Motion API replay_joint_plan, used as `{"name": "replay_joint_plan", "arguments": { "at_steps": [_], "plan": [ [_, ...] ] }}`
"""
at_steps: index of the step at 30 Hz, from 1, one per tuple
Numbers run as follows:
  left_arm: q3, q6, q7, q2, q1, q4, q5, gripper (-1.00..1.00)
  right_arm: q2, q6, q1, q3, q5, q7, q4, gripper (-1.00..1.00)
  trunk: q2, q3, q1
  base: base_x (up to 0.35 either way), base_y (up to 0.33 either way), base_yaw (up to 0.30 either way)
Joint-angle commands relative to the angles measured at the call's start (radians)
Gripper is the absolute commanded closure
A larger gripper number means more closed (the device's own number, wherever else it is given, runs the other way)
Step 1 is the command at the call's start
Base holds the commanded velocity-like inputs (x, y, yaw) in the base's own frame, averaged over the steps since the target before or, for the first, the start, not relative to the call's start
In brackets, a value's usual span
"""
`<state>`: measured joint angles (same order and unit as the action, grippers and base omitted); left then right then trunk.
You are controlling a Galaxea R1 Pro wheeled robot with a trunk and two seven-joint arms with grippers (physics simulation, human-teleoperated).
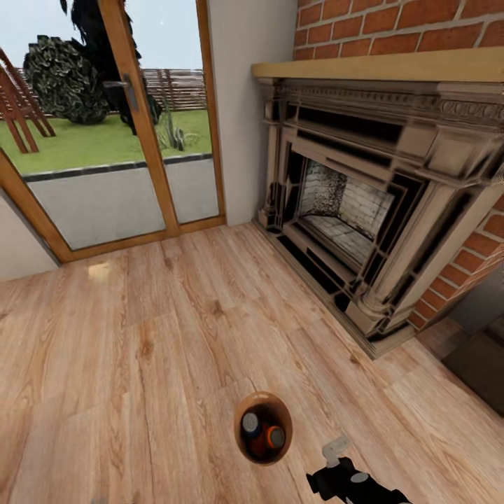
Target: Put the three can of soda from the living room inside the tash can in the kitchen.
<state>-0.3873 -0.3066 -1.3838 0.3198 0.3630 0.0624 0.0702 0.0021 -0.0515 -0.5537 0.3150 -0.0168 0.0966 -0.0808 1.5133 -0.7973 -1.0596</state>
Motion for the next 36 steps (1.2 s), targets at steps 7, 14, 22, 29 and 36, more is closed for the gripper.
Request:
{"name": "replay_joint_plan", "arguments": {
  "at_steps": [7,14,22,29,36],
  "plan": [
    [0.002,-0.053,0.005,-0.001,-0.034,-0.002,0.121,-1.00,-0.017,-0.016,0.023,-0.006,-0.004,0.000,0.024,-1.00,-0.049,0.034,0.027,0.000,0.000,-0.001],
    [0.005,-0.057,0.006,0.000,-0.036,-0.002,0.152,-1.00,-0.058,-0.016,0.041,-0.008,-0.053,0.001,0.034,-1.00,-0.098,0.067,0.054,0.000,0.000,-0.039],
    [0.005,-0.057,0.038,0.001,-0.036,-0.001,0.155,-1.00,-0.076,-0.011,0.047,-0.008,-0.229,0.002,0.061,-1.00,-0.154,0.106,0.084,0.000,0.000,-0.063],
    [0.005,-0.057,0.052,0.001,-0.036,-0.002,0.155,-1.00,-0.077,-0.010,0.048,-0.008,-0.244,0.002,0.074,-1.00,-0.203,0.139,0.111,0.000,0.000,-0.063],
    [0.005,-0.057,0.055,0.000,-0.036,-0.001,0.155,-1.00,-0.076,-0.010,0.049,-0.008,-0.247,0.003,0.098,-1.00,-0.217,0.157,0.119,0.000,0.000,-0.063]
  ]
}}
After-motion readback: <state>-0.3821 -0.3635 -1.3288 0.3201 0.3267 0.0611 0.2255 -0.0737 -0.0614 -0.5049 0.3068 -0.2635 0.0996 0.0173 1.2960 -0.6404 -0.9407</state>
